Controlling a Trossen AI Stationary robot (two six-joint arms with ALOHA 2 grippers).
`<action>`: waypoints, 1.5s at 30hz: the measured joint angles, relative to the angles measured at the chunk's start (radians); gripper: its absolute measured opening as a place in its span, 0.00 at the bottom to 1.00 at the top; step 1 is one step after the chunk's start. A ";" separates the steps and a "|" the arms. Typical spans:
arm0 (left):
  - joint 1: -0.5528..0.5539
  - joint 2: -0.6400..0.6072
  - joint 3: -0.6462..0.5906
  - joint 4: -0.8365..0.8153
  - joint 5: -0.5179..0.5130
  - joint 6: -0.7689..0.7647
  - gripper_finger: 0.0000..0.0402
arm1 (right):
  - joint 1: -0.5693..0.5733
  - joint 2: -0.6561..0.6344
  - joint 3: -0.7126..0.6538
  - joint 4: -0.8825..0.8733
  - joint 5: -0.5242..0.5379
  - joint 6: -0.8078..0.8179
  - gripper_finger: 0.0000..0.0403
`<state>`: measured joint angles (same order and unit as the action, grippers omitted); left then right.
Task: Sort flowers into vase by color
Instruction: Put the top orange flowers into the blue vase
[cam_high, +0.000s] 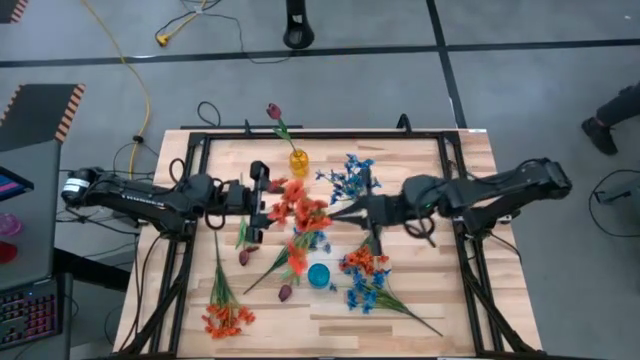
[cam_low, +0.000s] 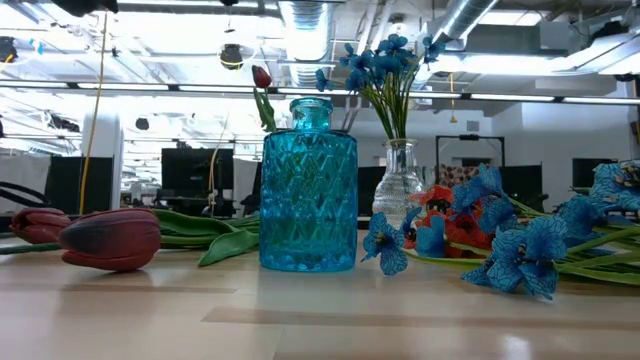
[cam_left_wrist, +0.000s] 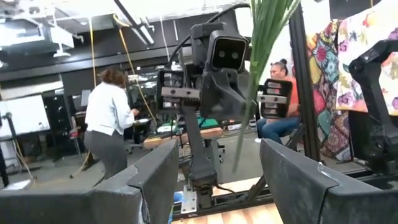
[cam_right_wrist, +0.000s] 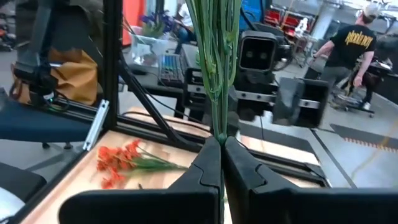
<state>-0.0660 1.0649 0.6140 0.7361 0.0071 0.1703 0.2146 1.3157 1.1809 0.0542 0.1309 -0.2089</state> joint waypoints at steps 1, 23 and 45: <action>-0.009 0.000 0.000 0.000 -0.003 0.011 0.53 | 0.005 0.021 0.000 0.027 0.000 0.000 0.07; -0.117 0.002 0.000 -0.019 -0.020 0.063 0.53 | -0.051 0.277 0.000 0.351 0.010 0.000 0.07; -0.117 0.117 0.001 0.141 -0.102 0.094 0.53 | -0.056 0.277 0.000 0.357 0.009 0.001 0.07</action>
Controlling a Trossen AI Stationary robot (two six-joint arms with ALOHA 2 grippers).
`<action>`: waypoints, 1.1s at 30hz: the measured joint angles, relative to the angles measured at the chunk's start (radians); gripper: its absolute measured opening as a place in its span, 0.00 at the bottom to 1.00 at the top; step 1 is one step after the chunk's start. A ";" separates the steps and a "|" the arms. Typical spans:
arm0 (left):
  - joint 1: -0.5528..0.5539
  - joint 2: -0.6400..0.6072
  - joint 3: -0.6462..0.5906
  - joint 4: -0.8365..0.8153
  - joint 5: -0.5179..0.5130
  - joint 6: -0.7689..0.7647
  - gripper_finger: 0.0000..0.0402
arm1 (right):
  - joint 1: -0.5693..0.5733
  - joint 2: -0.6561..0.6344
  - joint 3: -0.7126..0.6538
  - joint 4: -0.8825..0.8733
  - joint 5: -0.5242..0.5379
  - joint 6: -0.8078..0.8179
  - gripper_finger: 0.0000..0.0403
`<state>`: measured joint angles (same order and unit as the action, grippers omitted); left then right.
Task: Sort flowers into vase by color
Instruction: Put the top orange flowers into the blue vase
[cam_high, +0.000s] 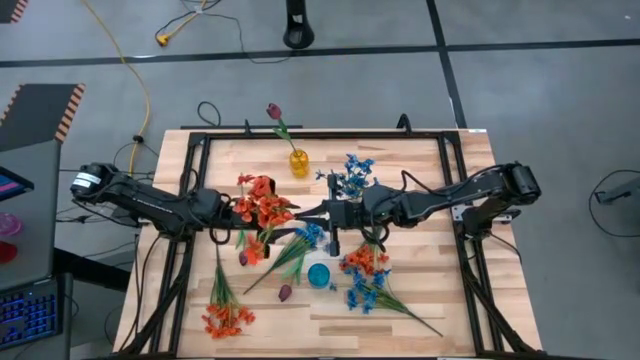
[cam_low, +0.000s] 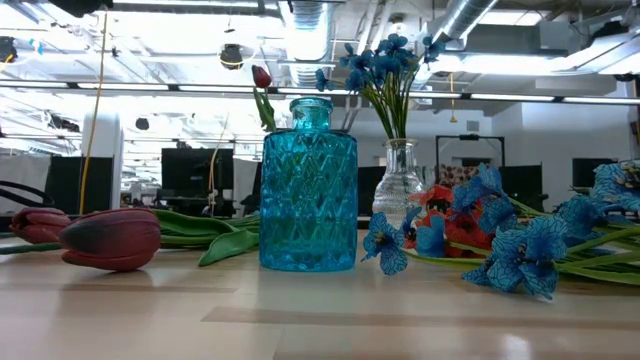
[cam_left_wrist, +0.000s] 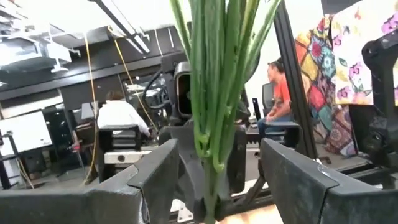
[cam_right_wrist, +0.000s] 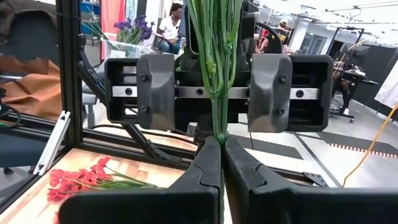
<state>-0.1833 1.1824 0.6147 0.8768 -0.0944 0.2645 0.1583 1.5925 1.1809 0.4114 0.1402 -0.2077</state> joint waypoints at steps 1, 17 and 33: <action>0.000 0.000 0.000 0.005 0.000 -0.003 0.53 | 0.003 0.000 0.000 0.000 0.000 0.000 0.07; 0.000 0.000 0.000 0.004 0.001 -0.044 0.12 | 0.005 0.000 0.000 0.000 -0.001 -0.002 0.10; -0.005 0.000 0.000 -0.106 0.066 -0.238 0.02 | 0.052 -0.060 0.000 -0.260 0.099 -0.001 0.43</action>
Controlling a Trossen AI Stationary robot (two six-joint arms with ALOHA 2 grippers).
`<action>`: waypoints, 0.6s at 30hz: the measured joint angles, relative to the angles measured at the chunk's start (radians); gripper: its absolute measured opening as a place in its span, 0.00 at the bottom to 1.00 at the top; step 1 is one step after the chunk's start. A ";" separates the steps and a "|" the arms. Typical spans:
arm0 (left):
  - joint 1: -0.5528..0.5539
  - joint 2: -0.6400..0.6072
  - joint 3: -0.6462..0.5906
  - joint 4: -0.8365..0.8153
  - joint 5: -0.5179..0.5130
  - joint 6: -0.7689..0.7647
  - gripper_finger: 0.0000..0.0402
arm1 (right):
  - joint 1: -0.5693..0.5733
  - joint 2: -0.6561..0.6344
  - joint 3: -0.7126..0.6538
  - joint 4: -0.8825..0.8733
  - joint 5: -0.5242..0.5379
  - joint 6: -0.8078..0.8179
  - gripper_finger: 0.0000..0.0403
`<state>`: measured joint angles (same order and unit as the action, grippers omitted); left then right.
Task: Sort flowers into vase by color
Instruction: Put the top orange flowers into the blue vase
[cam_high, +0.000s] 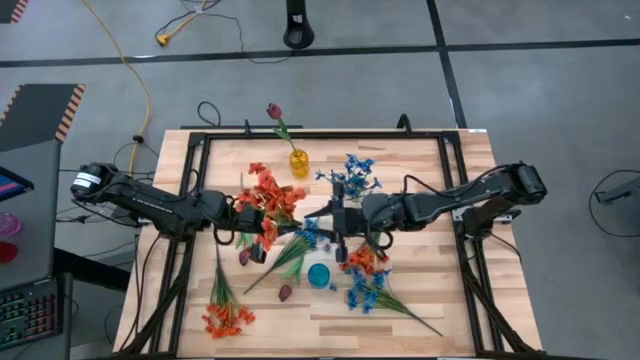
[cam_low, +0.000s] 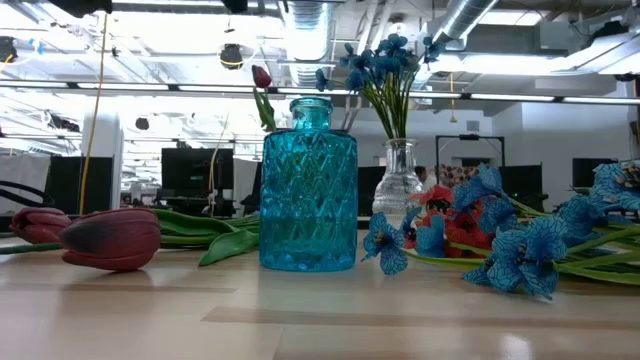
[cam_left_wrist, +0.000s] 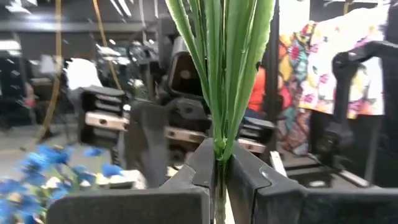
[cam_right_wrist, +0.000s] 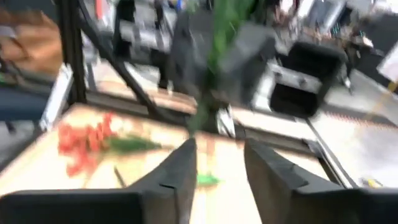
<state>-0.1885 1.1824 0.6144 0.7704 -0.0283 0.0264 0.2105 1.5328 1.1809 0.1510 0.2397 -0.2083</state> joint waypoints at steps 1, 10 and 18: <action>-0.004 0.000 0.000 -0.007 0.007 -0.008 0.02 | 0.011 -0.015 0.000 -0.048 0.021 0.000 0.46; -0.096 0.086 0.000 0.021 0.007 -0.031 0.02 | 0.095 -0.132 0.000 -0.357 0.031 0.213 0.58; -0.145 0.281 0.000 0.253 -0.076 -0.033 0.02 | 0.119 -0.141 0.000 -0.503 0.029 0.343 0.57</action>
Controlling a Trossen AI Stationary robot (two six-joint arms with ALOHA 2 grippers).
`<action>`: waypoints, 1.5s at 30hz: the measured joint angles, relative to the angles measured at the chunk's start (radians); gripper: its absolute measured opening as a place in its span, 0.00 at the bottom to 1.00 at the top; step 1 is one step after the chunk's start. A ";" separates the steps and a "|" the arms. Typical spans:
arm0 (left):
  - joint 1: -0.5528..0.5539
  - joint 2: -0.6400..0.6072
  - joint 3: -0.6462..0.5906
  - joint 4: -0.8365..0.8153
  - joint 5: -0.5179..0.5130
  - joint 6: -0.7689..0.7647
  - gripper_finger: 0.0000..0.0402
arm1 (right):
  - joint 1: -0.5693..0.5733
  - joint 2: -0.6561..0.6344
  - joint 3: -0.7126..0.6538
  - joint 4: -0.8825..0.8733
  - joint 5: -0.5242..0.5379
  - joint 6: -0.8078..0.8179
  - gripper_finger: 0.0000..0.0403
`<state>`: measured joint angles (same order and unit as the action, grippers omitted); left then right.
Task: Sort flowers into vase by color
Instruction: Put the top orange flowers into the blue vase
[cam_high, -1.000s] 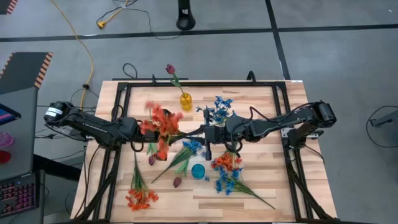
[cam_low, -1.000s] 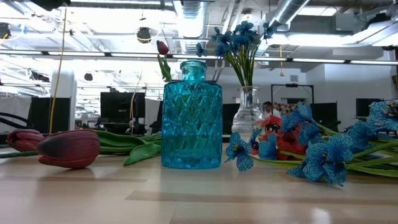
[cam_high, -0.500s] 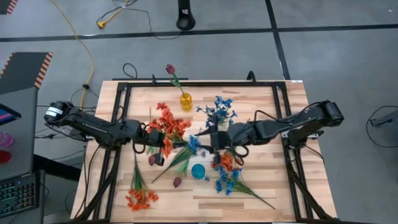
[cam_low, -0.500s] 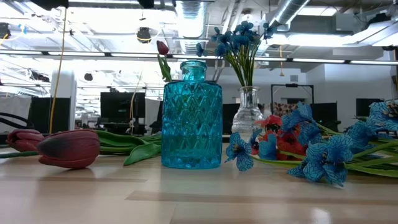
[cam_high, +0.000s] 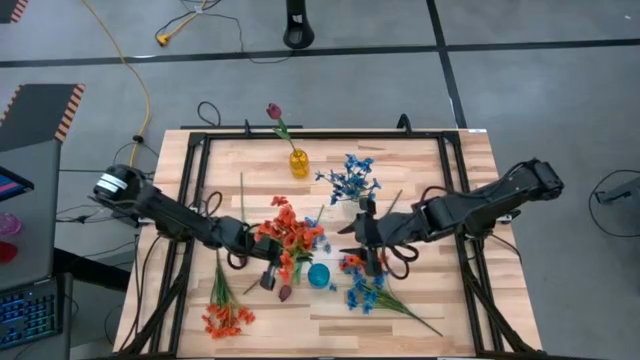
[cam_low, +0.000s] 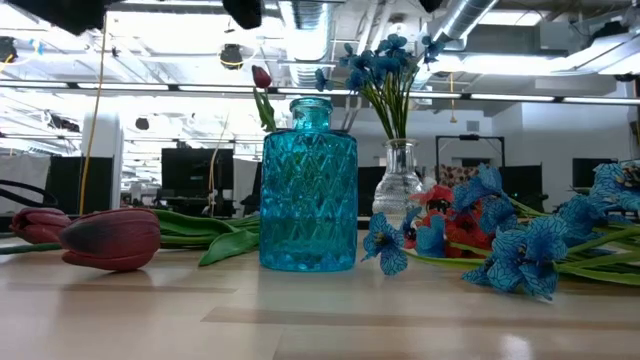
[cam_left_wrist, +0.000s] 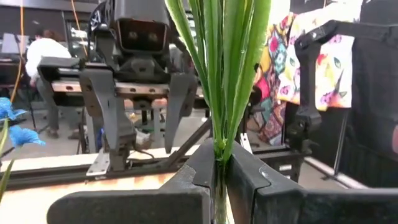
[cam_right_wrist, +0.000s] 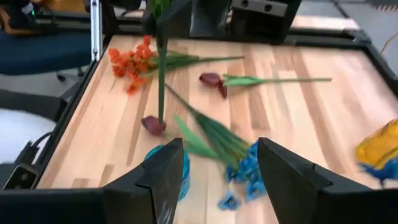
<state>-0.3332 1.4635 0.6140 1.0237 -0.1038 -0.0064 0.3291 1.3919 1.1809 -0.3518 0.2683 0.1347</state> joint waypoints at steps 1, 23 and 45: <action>0.000 0.018 0.000 0.017 -0.001 -0.005 0.02 | 0.001 0.002 0.000 -0.015 -0.001 0.001 0.57; 0.001 0.161 0.000 0.012 -0.073 -0.070 0.02 | 0.003 0.030 -0.001 -0.085 -0.005 -0.001 0.57; 0.000 0.160 0.000 -0.090 -0.060 -0.122 0.32 | 0.003 0.030 -0.001 -0.113 -0.005 -0.003 0.57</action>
<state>-0.3328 1.6234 0.6144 0.9333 -0.1635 -0.1284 0.3321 1.4223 1.1801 -0.4644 0.2630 0.1322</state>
